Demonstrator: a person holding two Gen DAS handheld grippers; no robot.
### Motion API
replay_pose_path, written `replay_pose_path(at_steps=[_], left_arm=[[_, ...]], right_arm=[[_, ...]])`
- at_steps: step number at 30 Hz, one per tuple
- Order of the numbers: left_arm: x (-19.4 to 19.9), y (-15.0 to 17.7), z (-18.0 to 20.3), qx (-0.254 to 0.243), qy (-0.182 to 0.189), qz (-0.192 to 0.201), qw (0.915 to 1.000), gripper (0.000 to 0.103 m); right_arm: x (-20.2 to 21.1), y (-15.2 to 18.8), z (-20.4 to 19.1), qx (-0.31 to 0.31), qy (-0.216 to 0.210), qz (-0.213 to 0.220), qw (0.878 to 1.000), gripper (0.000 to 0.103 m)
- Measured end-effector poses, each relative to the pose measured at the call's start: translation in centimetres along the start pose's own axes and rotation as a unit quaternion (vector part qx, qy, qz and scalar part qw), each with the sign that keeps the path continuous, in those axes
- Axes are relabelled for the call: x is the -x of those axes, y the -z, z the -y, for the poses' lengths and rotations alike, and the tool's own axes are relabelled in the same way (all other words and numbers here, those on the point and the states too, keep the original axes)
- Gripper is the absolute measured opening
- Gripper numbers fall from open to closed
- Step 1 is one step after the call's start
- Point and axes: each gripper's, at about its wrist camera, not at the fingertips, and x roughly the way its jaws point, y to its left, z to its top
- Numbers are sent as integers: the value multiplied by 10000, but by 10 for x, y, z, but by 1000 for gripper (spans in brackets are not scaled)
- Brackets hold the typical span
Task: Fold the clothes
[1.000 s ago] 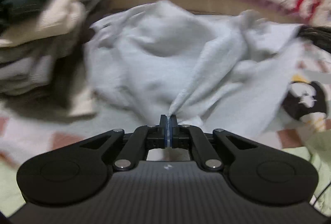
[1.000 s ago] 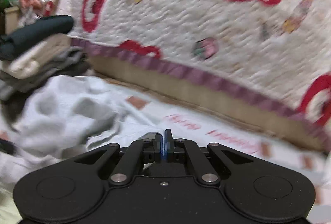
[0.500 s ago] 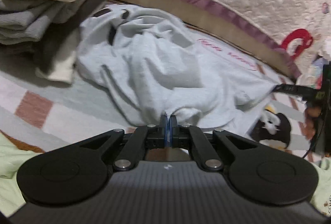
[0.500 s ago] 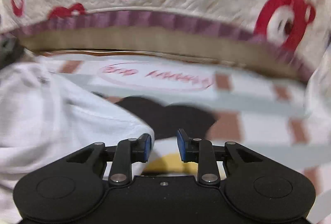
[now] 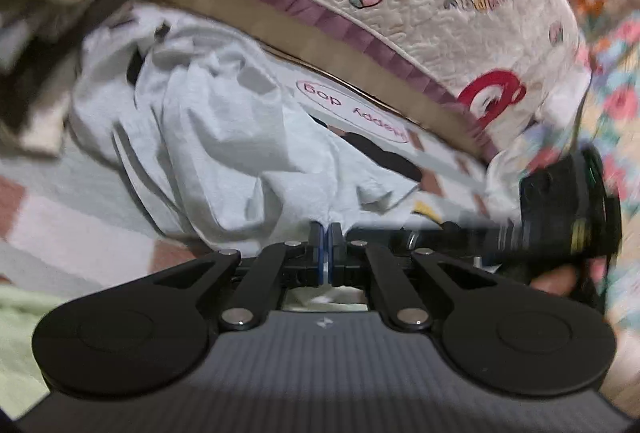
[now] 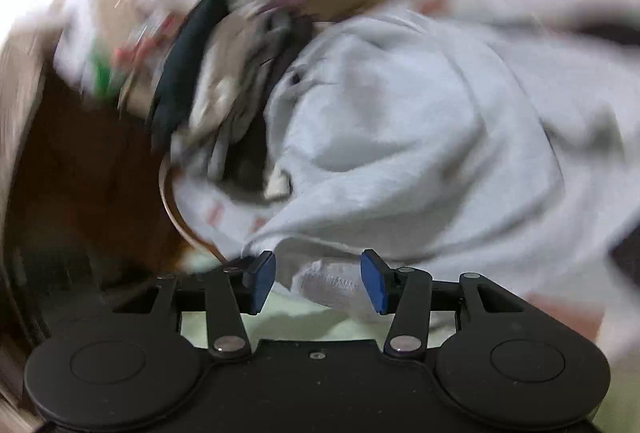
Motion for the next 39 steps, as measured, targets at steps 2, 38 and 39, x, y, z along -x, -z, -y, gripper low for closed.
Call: replay_pose_path(at_steps=[2,38,39], left_arm=[[-1,-1,-7,119,-6,-34,9999,1],[-57,-3,-15,-1960,-2079,388,9575,65],[-64,-5,-20,-1905,-2079,340,9588,72]], right_arm=[[-7,9,-23,994,184,-180,9947,53],[231,7,96,-247,3657,3242,8721,4],[230,8,101,-244,3664,3214,8728,4]])
